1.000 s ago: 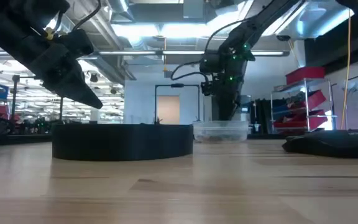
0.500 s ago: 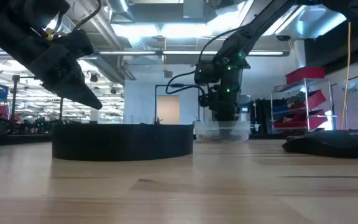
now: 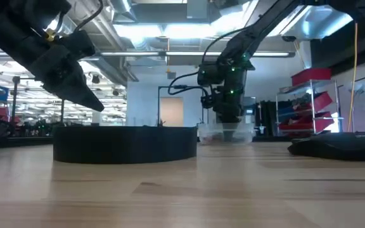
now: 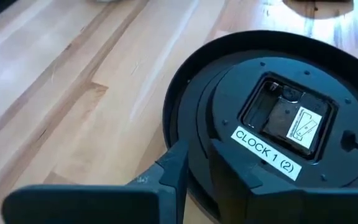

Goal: Insert battery
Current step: Insert the black battery into the wall clock

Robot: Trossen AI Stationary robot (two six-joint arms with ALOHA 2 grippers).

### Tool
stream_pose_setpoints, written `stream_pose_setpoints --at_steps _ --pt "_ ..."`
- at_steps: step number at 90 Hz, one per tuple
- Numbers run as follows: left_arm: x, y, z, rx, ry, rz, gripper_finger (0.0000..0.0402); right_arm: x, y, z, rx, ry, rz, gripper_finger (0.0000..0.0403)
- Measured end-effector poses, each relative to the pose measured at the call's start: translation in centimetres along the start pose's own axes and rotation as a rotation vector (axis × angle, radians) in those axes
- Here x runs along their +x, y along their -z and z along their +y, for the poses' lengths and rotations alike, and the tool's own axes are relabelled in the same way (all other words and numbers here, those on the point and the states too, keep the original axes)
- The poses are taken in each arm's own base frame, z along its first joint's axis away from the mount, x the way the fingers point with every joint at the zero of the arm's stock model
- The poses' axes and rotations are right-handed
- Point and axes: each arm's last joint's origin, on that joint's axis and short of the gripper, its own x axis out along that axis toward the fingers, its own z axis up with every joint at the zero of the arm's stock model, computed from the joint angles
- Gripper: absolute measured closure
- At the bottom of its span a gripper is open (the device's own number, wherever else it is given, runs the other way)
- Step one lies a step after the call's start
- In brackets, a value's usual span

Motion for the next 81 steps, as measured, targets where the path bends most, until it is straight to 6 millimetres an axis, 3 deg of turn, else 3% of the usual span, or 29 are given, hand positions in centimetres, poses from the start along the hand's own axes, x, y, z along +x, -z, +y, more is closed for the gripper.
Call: stream_pose_setpoints --at_steps 41,60,71,81 --pt "0.0 0.0 0.0 -0.001 0.0 0.0 0.0355 -2.9 -1.9 -0.7 -0.053 0.09 -0.001 0.0382" --pt "0.0 0.1 0.0 0.004 -0.003 0.008 0.0355 -5.5 -3.2 -0.7 -0.077 0.128 -0.006 0.0382" --pt "-0.1 0.2 0.1 0.013 -0.009 0.022 0.0355 -7.8 -4.4 0.7 -0.109 0.142 -0.029 0.0382" --pt "-0.4 0.5 0.4 0.001 -0.022 0.055 0.0355 -10.2 -5.6 3.9 -0.162 0.093 -0.077 0.0382"
